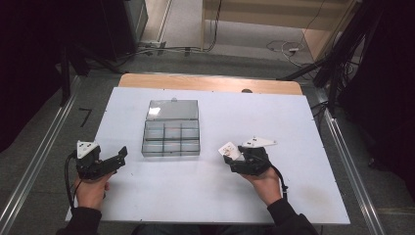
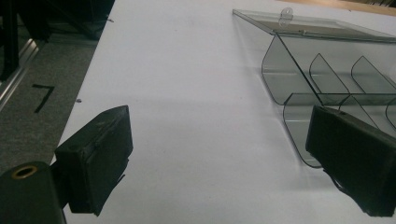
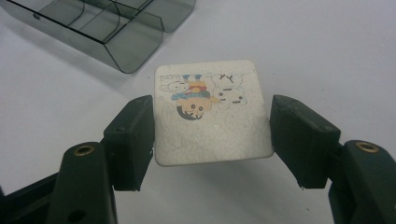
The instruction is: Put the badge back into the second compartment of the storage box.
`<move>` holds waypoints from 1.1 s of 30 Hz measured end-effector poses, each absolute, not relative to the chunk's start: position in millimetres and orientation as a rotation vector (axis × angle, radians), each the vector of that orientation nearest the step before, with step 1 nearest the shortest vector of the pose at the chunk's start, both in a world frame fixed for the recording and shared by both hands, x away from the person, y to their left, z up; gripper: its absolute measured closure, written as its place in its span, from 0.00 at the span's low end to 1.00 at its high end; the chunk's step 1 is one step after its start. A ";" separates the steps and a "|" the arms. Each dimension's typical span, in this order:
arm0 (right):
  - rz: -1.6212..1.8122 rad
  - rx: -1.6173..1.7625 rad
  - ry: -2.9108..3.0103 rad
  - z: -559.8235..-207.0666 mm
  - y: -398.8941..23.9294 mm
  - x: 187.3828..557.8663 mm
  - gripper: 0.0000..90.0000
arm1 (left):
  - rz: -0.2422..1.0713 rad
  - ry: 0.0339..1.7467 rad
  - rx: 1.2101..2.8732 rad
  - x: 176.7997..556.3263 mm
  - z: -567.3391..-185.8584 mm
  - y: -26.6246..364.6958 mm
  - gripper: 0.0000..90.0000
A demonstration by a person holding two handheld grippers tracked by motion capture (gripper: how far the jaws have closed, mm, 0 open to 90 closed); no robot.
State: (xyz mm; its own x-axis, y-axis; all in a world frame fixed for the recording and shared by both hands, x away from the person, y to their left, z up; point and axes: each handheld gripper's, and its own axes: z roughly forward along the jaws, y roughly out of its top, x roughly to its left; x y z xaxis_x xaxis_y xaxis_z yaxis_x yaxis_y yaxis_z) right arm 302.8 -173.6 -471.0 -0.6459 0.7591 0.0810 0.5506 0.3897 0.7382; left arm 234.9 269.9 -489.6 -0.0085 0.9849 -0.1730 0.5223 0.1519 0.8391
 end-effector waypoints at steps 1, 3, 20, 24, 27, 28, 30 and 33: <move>1.113 1.151 2.385 -470.3 -171.4 302.7 0.35 | 0.741 1.644 1.478 235.2 -490.2 270.2 0.08; 1.110 1.145 2.387 -469.9 -169.1 302.7 0.35 | 0.744 1.651 1.481 236.5 -492.5 270.2 0.08; 1.112 1.126 2.400 -466.2 -143.8 306.2 0.35 | 0.734 1.666 1.450 238.0 -493.7 276.3 0.08; 1.124 1.114 2.401 -462.4 -138.2 308.4 0.35 | 0.734 1.664 1.449 238.0 -493.1 277.0 0.08; 1.122 1.110 2.400 -461.0 -136.2 309.6 0.35 | 0.734 1.664 1.450 238.1 -492.8 278.0 0.08; 1.124 1.110 2.400 -460.3 -134.7 310.1 0.35 | 0.734 1.663 1.445 238.4 -493.0 278.2 0.08; 1.133 1.106 2.396 -458.2 -130.6 311.3 0.35 | 0.731 1.663 1.443 238.4 -492.7 278.7 0.08; 1.139 1.101 2.397 -457.3 -127.6 312.2 0.35 | 0.730 1.660 1.442 238.3 -492.1 278.6 0.08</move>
